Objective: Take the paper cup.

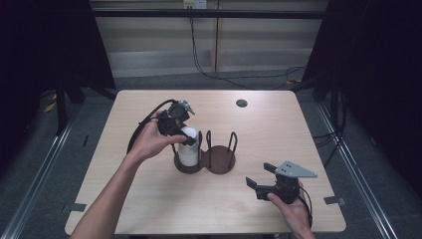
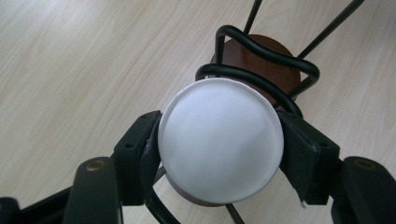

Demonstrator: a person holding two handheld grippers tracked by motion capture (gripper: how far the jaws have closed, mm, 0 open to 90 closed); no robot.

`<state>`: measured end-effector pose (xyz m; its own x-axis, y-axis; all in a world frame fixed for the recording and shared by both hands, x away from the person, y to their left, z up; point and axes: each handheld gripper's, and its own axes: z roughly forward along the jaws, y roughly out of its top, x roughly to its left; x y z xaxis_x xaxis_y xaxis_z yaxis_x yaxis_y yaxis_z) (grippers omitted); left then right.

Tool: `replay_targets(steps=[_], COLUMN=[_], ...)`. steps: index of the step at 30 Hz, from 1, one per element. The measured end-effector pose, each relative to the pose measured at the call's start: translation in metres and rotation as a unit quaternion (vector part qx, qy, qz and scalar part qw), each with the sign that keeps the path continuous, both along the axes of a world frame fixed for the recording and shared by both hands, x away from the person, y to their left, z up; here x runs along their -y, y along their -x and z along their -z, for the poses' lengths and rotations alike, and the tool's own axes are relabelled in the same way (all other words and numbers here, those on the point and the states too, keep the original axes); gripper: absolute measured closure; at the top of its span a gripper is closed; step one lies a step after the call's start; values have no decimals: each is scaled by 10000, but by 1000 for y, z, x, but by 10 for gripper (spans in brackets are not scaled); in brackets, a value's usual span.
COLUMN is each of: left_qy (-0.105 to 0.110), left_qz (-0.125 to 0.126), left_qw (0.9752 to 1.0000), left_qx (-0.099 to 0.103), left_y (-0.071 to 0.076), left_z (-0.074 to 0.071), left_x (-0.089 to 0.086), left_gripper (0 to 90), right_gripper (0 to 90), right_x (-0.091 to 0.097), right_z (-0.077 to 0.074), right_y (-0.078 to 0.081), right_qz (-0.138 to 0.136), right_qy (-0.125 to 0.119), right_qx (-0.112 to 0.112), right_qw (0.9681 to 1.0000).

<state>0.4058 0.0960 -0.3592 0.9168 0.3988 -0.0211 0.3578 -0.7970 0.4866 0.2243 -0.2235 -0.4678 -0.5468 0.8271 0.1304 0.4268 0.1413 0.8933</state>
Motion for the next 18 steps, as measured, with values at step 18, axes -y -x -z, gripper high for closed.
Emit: replay_targets(steps=[18], left_qy=[239], left_qz=[21], left_qw=[9997], left_qx=[46], left_y=[2], left_z=[-15], left_x=[-5], left_gripper=[359], right_gripper=[144], right_x=[0], right_z=[0], right_y=[0], right_qz=[14], right_qy=[13], right_qx=[-22], right_qw=[10000])
